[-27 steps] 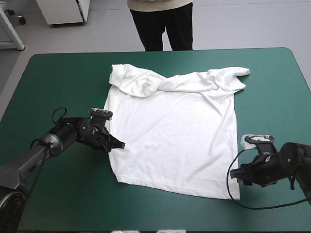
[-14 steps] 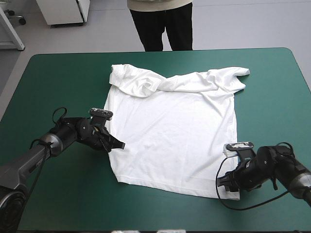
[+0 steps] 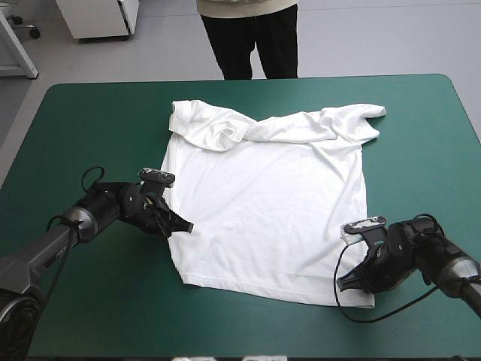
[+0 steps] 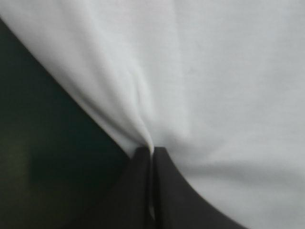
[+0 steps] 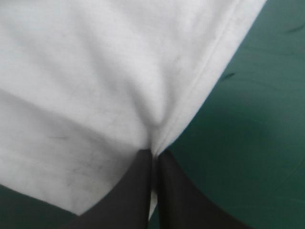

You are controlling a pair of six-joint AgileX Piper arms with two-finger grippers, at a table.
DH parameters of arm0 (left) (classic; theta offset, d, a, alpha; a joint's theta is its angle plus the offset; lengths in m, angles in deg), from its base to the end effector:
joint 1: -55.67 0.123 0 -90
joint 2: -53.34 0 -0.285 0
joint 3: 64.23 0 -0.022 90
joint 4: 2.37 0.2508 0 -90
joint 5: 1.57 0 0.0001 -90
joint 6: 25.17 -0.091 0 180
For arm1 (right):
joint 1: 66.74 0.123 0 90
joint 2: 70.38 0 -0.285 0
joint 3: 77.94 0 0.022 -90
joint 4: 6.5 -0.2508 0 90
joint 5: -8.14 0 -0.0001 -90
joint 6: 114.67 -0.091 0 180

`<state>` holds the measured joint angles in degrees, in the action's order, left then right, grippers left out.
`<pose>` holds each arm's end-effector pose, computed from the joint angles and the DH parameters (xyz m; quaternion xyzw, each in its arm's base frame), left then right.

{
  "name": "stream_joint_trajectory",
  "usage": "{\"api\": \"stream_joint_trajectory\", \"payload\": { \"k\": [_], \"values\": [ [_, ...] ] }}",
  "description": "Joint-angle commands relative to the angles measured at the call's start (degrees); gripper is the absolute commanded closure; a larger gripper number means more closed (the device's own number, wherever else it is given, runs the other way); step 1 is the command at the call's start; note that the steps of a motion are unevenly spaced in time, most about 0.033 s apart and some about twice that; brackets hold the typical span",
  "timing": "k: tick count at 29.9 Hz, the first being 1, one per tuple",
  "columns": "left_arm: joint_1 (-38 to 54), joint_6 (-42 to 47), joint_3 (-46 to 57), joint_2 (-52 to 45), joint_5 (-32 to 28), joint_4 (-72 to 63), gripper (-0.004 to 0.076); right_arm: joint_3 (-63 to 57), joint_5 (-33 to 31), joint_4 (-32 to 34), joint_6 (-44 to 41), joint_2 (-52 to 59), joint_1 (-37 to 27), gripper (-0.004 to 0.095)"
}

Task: Fold the cloth

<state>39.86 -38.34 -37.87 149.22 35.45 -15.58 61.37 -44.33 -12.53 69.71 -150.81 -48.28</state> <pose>0.2717 -0.0900 0.2074 0.1691 0.9655 -0.0888 0.1768 0.1768 0.0670 0.2031 -0.1683 0.9832 0.0500 0.0501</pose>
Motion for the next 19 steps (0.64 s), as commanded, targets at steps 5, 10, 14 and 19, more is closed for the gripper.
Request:
{"api": "stream_joint_trajectory", "payload": {
  "k": [5,10,14,19],
  "values": [
    [-0.2,0.2,-1.6,-5.2,-0.4,0.0,0.0733,3.1,17.8,-7.6,0.0,5.0,0.5,0.0913],
    [-0.2,0.2,-8.8,-10.1,0.0,1.5,0.0733,13.2,19.1,-3.1,-0.1,10.7,0.5,0.0913],
    [-0.2,0.2,-17.4,-13.2,0.2,4.0,0.0733,23.6,18.7,2.4,-0.1,12.5,0.5,0.0914],
    [-0.2,-0.7,-32.1,-14.6,1.8,6.2,0.0733,37.8,18.1,8.2,0.2,12.6,0.5,0.0920]
  ]
}}
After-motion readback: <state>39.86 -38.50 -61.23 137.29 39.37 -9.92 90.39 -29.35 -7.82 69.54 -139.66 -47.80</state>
